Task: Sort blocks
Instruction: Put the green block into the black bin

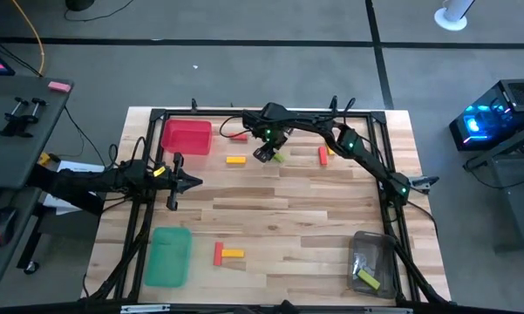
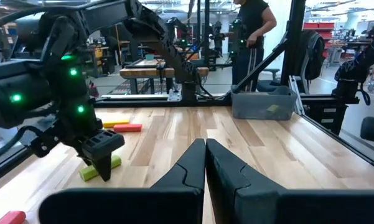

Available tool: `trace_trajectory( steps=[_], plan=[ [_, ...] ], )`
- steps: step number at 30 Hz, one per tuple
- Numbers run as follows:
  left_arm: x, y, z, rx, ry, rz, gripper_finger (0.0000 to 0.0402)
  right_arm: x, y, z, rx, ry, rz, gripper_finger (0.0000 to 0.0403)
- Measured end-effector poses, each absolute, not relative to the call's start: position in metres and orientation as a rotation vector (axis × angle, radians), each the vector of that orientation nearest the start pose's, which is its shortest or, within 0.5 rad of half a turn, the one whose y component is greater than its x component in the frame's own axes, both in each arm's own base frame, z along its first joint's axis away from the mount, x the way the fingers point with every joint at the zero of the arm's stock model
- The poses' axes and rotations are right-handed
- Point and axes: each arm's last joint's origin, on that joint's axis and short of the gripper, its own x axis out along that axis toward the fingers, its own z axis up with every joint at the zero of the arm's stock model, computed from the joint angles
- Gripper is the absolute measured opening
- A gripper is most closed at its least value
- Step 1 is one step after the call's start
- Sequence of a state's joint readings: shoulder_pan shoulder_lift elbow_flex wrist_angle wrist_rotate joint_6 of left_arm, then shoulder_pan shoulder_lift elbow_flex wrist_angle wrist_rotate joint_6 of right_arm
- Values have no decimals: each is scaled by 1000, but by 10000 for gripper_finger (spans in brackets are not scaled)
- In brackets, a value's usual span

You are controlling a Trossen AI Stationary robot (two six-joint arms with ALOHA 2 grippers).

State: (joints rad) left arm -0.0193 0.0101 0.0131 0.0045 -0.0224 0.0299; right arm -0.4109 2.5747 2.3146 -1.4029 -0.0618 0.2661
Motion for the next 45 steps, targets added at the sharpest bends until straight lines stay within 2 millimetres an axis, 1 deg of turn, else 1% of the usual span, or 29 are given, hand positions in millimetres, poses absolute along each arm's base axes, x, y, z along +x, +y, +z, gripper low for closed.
trace_trajectory(
  steps=[2, 6, 7, 12, 17, 19, 23, 26, 28, 30, 32, 33, 35, 37, 39, 42, 45],
  plan=[
    [98, -1, 168, 30, -8, 3, 0, 446, -192, 141, 615, 1597, -474, 126],
    [98, -1, 168, 30, -8, 3, 0, 450, -185, 141, 599, 1597, -502, 31],
    [98, -1, 168, 30, -7, 3, 0, 450, -184, 141, 596, 1598, -505, 16],
    [98, -1, 168, 30, -7, 3, 0, 451, -181, 141, 594, 1603, -516, 5],
    [98, -1, 168, 30, -7, 3, 0, 447, -176, 152, 584, 1616, -505, 1],
    [98, -1, 168, 29, -7, 3, 0, 446, -175, 160, 586, 1603, -499, 1],
    [98, -1, 168, 30, -7, 3, 0, 439, -171, 194, 567, 1565, -478, 0],
    [98, -1, 168, 30, -8, 3, 0, 432, -166, 215, 545, 1553, -462, 0],
    [98, -1, 168, 30, -7, 3, 0, 424, -156, 239, 535, 1548, -434, 0],
    [98, -1, 168, 30, -7, 3, 0, 416, -138, 267, 526, 1522, -387, 0],
    [98, -1, 168, 30, -8, 3, 0, 411, -116, 291, 532, 1459, -335, 0],
    [98, -1, 168, 30, -7, 3, 0, 407, -101, 301, 541, 1450, -311, 0],
    [98, -1, 167, 30, -5, 3, 0, 396, -69, 312, 548, 1467, -305, 0],
    [98, -1, 167, 30, -4, 3, 0, 378, -36, 317, 552, 1497, -332, 0],
    [98, -1, 167, 30, -3, 2, 0, 354, -2, 316, 584, 1542, -376, 0],
    [98, -1, 167, 30, -3, 3, 0, 309, 44, 308, 673, 1607, -494, 0],
    [98, -1, 167, 30, -3, 3, 0, 260, 83, 305, 850, 1608, -583, 0]
  ],
)
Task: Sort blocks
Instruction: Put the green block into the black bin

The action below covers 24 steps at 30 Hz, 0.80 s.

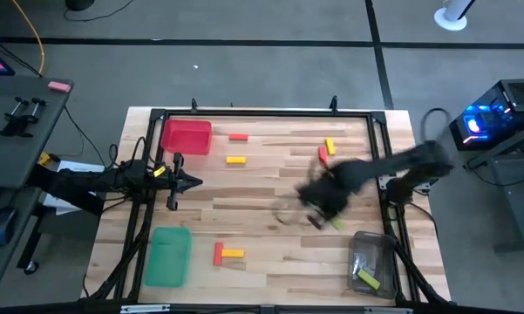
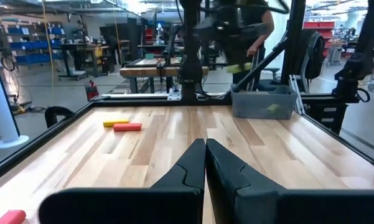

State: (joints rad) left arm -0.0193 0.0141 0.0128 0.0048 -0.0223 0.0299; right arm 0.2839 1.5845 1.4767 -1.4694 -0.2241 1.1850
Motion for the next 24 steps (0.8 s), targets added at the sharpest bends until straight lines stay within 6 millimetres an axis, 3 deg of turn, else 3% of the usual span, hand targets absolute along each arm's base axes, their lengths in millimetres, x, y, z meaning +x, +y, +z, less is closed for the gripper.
trace_trajectory(
  steps=[5, 9, 17, 20, 24],
  plan=[
    [98, -1, 167, 30, -3, 3, 0, 190, 130, 296, 1121, 1591, -727, 0],
    [98, -1, 167, 30, -3, 3, 0, 158, 152, 276, 1256, 1577, -818, 0],
    [98, -1, 167, 30, -3, 3, 0, 142, 171, 235, 1344, 1597, -868, 0],
    [98, -1, 167, 30, -3, 3, 0, 138, 171, 230, 1302, 1655, -852, 9],
    [98, -1, 167, 30, -3, 3, 0, 138, 171, 231, 1247, 1709, -768, 54]
  ],
)
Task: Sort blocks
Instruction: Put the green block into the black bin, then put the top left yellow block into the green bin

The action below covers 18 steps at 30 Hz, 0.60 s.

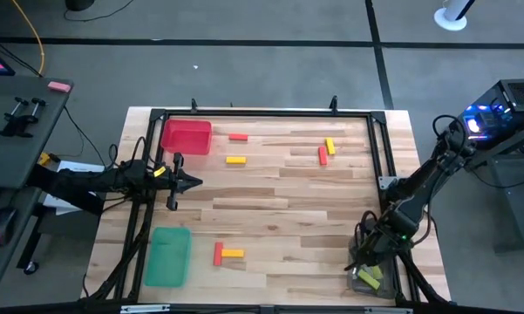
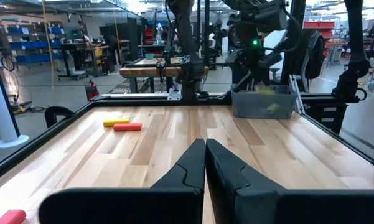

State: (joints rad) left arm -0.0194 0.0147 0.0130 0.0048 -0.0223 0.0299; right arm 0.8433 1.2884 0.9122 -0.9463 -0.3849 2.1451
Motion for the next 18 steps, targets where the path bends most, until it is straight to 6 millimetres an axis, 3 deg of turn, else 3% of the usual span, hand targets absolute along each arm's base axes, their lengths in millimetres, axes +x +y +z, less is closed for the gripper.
trace_trajectory(
  steps=[6, 10, 14, 18],
  plan=[
    [98, -1, 167, 30, -3, 3, 0, 141, 176, 244, 1211, 1744, -615, 147],
    [98, -1, 167, 30, -3, 3, 0, 153, 185, 265, 1234, 1681, -369, 175],
    [98, -1, 167, 30, -3, 3, 0, 190, 188, 294, 1292, 1252, -30, 177],
    [98, -1, 167, 30, -3, 3, 0, 231, 155, 309, 1162, 730, -53, 173]
  ],
)
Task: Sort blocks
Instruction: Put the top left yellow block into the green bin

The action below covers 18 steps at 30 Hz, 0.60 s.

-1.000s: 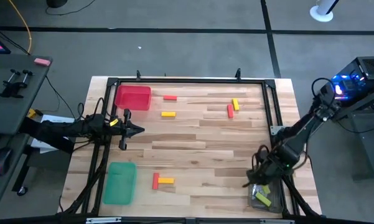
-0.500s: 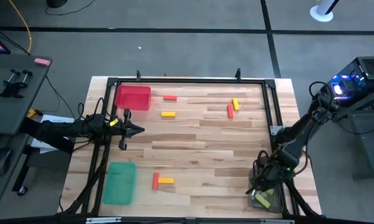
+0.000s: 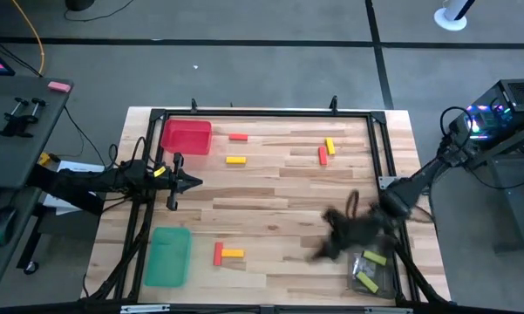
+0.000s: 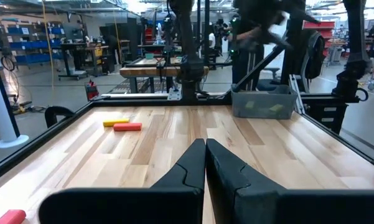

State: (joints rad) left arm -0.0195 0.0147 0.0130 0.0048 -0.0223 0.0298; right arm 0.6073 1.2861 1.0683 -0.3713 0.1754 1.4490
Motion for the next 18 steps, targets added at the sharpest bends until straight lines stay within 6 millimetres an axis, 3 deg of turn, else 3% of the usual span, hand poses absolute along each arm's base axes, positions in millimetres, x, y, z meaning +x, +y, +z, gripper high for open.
trace_trajectory(
  steps=[6, 11, 18],
  plan=[
    [98, -1, 167, 30, -3, 3, 0, 268, 83, 316, 811, 404, -282, 172],
    [98, -1, 170, 6, -30, 3, 0, 287, 30, 332, 711, 190, -359, 172],
    [83, 1, 218, -498, -569, -60, 0, 293, -6, 349, 695, 30, -316, 172]
  ],
)
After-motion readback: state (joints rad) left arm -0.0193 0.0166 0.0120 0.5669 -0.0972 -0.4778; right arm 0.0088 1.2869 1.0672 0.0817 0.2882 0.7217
